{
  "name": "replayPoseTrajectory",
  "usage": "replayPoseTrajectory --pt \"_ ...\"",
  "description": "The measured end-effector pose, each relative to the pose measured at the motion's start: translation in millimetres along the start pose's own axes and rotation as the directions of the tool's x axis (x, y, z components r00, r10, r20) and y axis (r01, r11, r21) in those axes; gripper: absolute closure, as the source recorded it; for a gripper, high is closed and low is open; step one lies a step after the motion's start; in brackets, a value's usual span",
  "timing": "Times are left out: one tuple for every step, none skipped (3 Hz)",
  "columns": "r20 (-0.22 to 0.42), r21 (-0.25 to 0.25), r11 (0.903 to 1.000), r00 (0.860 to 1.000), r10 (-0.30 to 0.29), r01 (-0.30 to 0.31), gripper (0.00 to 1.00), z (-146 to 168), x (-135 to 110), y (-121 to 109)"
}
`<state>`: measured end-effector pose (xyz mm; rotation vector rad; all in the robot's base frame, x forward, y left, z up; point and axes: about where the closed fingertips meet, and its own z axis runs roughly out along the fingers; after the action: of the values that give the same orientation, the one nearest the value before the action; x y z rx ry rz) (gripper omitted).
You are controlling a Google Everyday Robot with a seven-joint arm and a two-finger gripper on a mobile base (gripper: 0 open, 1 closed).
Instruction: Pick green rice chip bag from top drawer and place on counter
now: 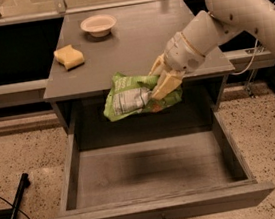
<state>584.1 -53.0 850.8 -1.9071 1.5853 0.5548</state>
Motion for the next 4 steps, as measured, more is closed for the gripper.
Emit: replayPoseTrajectory --pt "0.051 0.024 0.9933 0.992 0.112 -0.113 1.0 -26.9 11.7 -37.4" --pt "0.126 0.199 0.9559 0.973 0.194 -0.216 1.0 -101.2 14.9 -86.6" --pt "0.16 0.313 0.8915 0.943 0.291 -0.328 1.0 -142.5 20.3 -112.1" --pt "0.193 0.393 0.798 0.889 0.414 -0.457 0.83 -153.3 27.5 -137.9"
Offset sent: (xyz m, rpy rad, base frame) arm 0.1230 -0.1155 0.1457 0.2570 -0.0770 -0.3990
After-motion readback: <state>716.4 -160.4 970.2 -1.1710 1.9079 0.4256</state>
